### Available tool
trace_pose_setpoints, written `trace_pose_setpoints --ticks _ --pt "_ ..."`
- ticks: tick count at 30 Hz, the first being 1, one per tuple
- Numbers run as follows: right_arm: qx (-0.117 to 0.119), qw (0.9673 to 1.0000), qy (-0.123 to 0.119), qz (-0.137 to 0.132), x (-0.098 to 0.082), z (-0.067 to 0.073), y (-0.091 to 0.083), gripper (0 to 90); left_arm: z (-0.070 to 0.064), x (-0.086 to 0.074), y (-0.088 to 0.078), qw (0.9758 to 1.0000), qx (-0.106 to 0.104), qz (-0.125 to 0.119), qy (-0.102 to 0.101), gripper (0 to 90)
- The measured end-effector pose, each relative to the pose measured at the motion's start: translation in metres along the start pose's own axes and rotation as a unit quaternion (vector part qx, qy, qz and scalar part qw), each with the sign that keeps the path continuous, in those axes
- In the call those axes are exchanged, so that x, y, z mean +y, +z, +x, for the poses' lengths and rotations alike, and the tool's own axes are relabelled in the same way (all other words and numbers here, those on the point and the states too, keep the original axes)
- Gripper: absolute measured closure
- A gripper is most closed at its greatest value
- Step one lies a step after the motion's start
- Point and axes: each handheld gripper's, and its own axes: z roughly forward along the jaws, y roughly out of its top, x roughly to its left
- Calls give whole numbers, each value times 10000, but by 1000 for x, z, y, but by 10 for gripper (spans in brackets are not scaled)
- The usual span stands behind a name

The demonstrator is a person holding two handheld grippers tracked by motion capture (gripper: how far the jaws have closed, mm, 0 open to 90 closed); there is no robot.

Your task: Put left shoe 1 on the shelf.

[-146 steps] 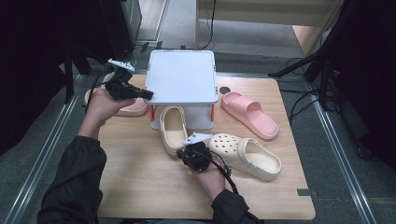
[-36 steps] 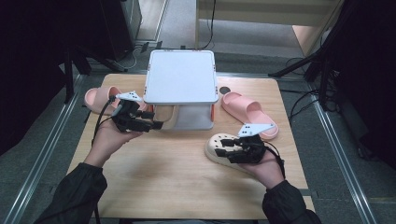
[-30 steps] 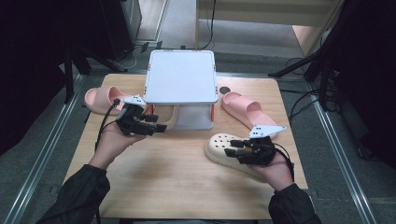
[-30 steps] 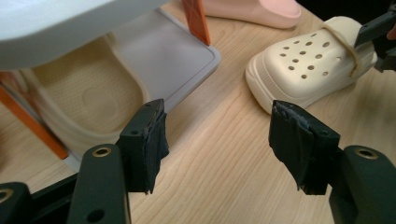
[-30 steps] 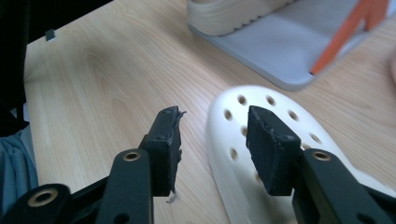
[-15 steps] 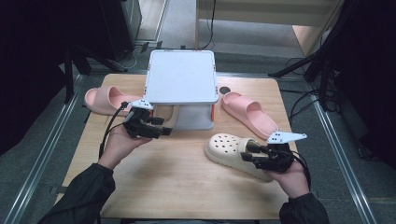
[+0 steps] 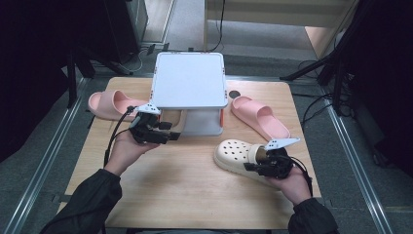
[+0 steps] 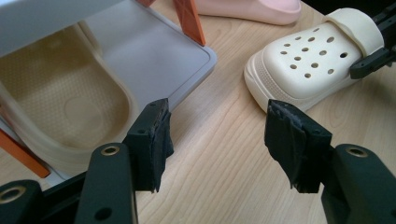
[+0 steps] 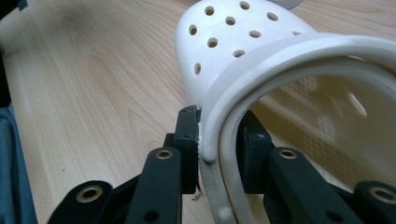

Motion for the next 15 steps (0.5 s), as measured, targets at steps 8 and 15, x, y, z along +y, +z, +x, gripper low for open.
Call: trace_pose_setpoints --ticks 8,15 --pt "142 9995 -81 -255 14 12 -3 773 1 -3 -5 9999 51 -47 -121 423" --pt "323 9985 -331 -293 37 35 17 772 -1 -15 -14 9996 135 -62 -258 440"
